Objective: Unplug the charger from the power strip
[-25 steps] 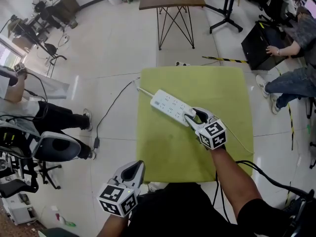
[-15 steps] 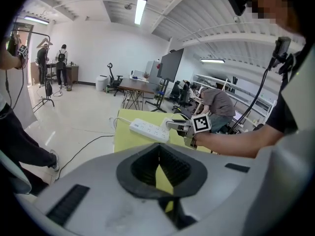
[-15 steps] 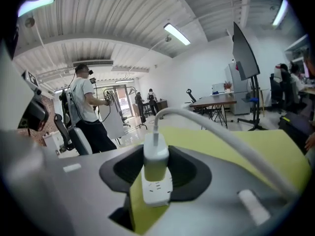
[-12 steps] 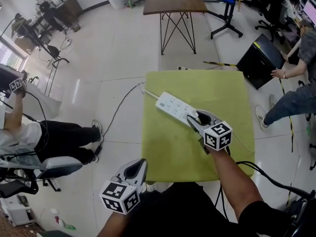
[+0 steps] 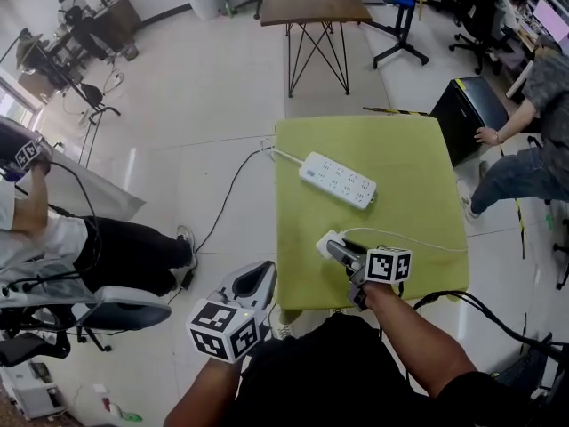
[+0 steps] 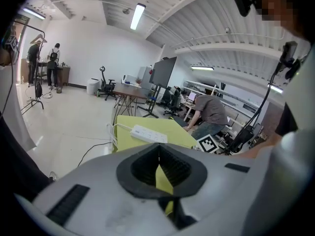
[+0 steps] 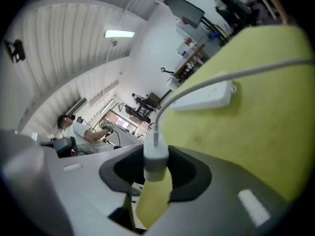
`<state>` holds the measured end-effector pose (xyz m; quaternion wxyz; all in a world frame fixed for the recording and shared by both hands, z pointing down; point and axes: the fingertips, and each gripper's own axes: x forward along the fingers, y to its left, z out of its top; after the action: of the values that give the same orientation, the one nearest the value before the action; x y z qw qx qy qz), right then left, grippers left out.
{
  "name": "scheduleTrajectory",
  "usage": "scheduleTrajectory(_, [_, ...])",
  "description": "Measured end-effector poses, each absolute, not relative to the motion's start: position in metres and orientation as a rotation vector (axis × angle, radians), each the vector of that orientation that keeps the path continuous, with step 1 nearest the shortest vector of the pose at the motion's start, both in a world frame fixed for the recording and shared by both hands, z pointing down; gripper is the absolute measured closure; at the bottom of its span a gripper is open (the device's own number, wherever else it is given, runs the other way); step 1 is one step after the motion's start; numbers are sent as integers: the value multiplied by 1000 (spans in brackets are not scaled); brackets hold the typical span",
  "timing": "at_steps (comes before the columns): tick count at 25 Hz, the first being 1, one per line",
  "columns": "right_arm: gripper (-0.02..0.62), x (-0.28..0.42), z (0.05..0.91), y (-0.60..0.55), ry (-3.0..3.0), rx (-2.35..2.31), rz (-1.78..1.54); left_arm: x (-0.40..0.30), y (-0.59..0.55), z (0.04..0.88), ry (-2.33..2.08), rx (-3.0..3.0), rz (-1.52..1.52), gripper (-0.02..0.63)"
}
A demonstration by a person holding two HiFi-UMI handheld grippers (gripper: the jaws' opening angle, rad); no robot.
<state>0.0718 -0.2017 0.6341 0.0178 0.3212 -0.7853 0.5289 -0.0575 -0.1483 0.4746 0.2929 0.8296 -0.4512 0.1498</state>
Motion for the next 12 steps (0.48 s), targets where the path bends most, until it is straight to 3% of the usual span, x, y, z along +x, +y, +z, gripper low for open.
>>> scheduleTrajectory(3, [443, 45, 652, -166, -2317, 995, 1870, -81, -131, 475, -1174, 2230, 387, 598])
scheduleTrajectory(12, [443, 7, 669, -128, -2137, 1104, 2039, -124, -93, 489, -1089, 2223, 394, 600])
